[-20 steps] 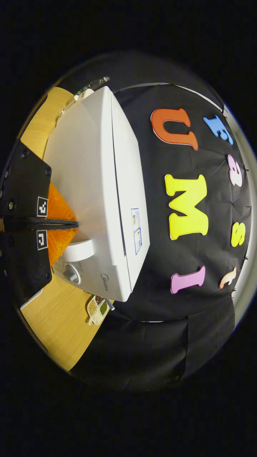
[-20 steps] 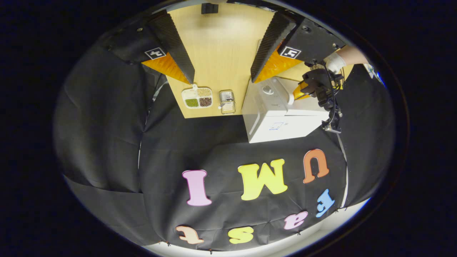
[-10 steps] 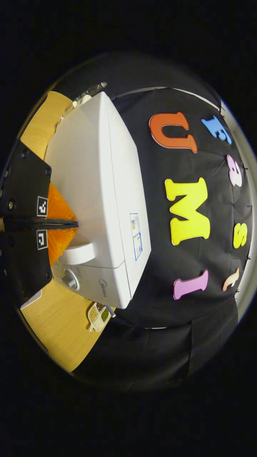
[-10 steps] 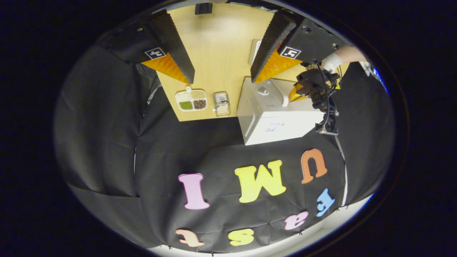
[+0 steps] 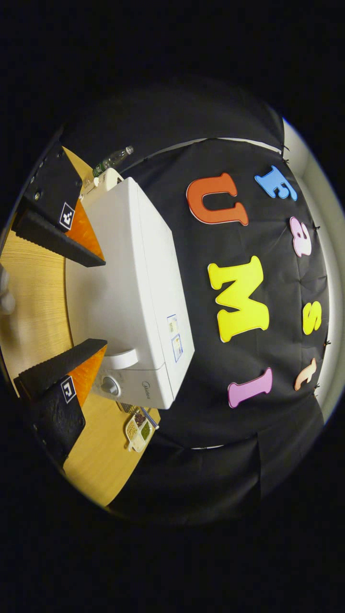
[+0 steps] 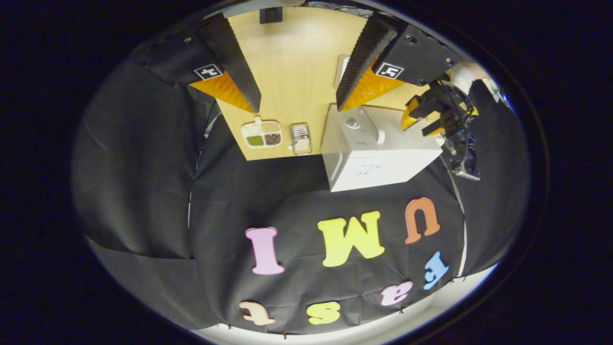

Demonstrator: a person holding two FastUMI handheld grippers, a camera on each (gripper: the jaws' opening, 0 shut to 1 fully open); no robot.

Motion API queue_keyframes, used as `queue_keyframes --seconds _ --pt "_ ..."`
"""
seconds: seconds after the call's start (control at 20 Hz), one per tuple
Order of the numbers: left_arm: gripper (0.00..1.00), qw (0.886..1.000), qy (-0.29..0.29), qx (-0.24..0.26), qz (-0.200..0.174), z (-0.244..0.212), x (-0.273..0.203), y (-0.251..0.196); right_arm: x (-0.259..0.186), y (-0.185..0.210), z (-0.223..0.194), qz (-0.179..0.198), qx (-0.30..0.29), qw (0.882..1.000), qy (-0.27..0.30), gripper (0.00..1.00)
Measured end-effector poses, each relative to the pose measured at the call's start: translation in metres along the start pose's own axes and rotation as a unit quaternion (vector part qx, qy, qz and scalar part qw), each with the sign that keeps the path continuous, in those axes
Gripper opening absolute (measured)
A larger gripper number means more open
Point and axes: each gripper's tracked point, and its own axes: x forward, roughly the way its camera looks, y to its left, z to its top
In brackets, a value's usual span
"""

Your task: Open the microwave oven with the left hand, put the food in, and close the microwave oven.

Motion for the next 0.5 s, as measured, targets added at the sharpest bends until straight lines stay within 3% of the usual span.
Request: queue_keyframes --seconds 0.05,0.1,0.15,0.2,0.25,0.3,0.35,0.5 --pt "0.95 1.0 -0.011 0.003 -0.005 0.011 -0.017 0.004 -0.007 0.002 0.0 -0.01 -0.006 1.0 -0.006 0.91" --pt "0.95 1.0 -0.023 0.007 -0.009 0.021 -0.035 0.011 -0.015 0.004 0.002 -0.021 -0.011 1.0 -0.014 1.0" --pt "0.95 0.999 -0.032 0.005 -0.014 0.029 -0.055 0.017 -0.026 0.007 0.006 -0.029 -0.013 0.999 -0.024 0.91" --pt "0.95 0.999 -0.041 0.0 -0.018 0.037 -0.075 0.026 -0.037 0.012 0.011 -0.035 -0.015 0.999 -0.034 1.0" --pt "0.95 0.999 -0.049 -0.006 -0.014 0.045 -0.096 0.038 -0.048 0.017 0.015 -0.041 -0.018 0.998 -0.046 1.0" --pt "0.95 0.998 -0.053 -0.017 -0.014 0.049 -0.117 0.049 -0.058 0.024 0.019 -0.046 -0.02 0.997 -0.058 0.9" --pt "0.95 0.998 -0.057 -0.026 -0.014 0.054 -0.135 0.058 -0.068 0.035 0.021 -0.046 -0.022 0.996 -0.068 1.0" --pt "0.95 0.997 -0.066 -0.041 0.003 0.067 -0.183 0.098 -0.091 0.064 0.027 -0.042 -0.028 0.994 -0.094 1.0"
